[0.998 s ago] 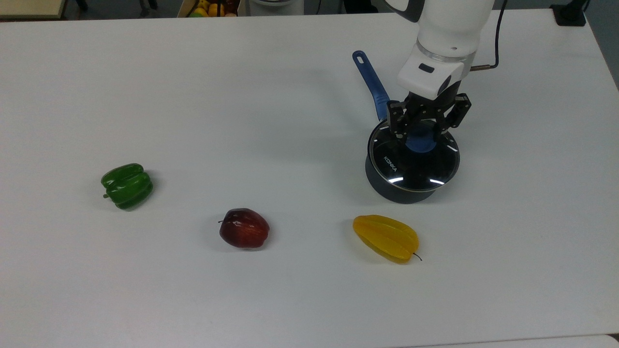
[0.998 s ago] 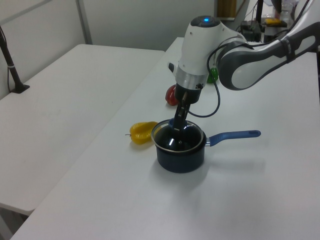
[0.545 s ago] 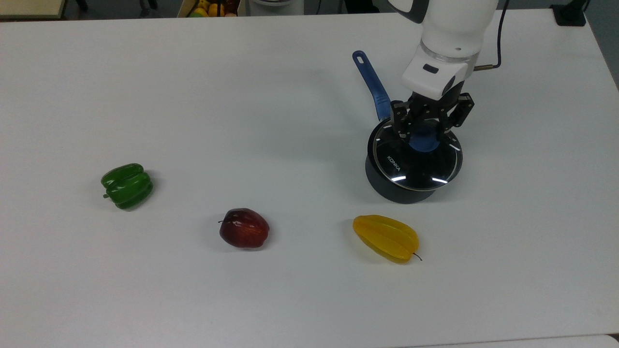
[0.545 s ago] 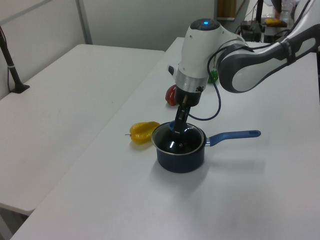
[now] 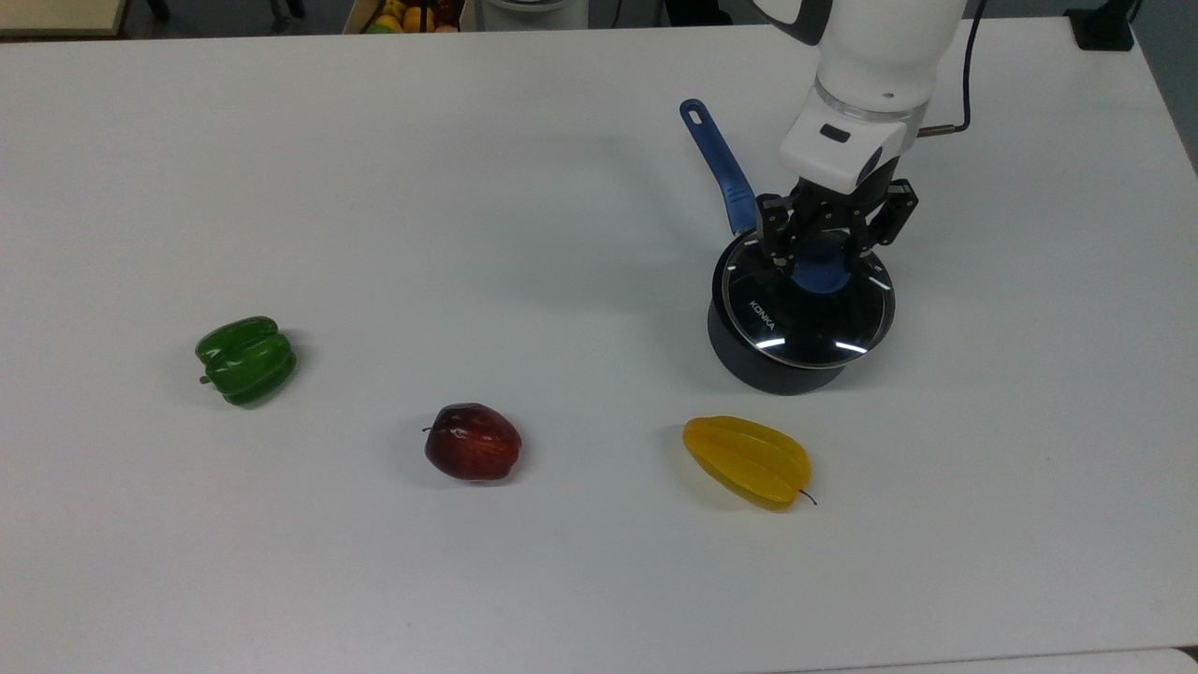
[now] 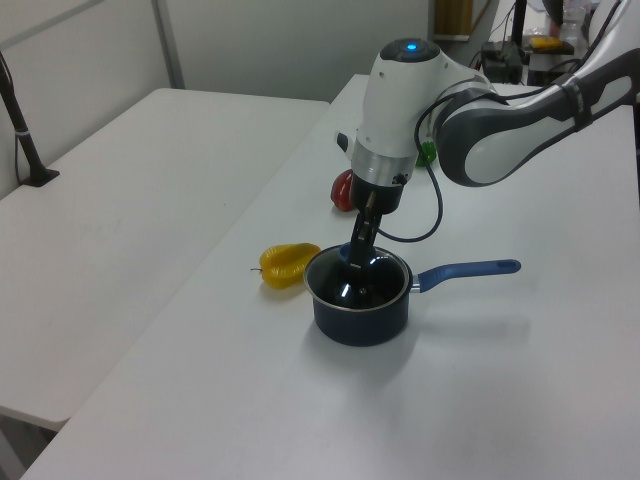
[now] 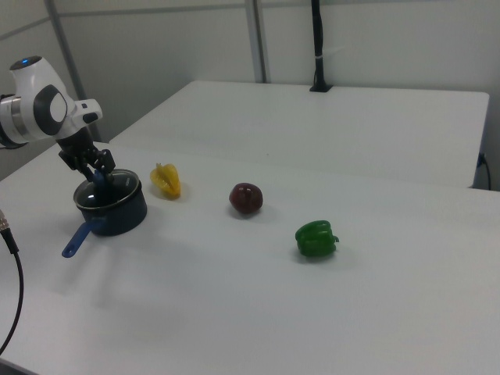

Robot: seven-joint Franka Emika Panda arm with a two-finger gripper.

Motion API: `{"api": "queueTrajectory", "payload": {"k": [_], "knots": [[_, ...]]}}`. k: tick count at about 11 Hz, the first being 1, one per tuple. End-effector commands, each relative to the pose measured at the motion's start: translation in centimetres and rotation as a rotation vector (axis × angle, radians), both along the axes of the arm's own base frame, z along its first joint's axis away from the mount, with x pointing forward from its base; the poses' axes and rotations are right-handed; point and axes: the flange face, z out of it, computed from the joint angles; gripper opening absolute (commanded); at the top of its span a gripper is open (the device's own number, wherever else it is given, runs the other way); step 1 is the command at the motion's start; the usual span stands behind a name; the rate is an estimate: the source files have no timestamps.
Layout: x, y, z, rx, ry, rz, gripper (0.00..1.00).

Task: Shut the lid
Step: 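Lower the lid onto the saucepan rim and settle it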

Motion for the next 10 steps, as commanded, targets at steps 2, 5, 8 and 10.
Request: {"api": "queueTrajectory", "payload": {"k": [2,5,8,10], "knots": [[-0.22,0.05,0.27,-0.022,0.006,-0.007,0.47],[-0.45,-0.08,-0.34,-0.029,0.02,-0.01,0.47],[-0.63,-0.39,-0.64,-0.048,0.049,-0.017,0.49],[-0.6,-0.37,-0.61,-0.044,0.046,-0.03,1.0]]}}
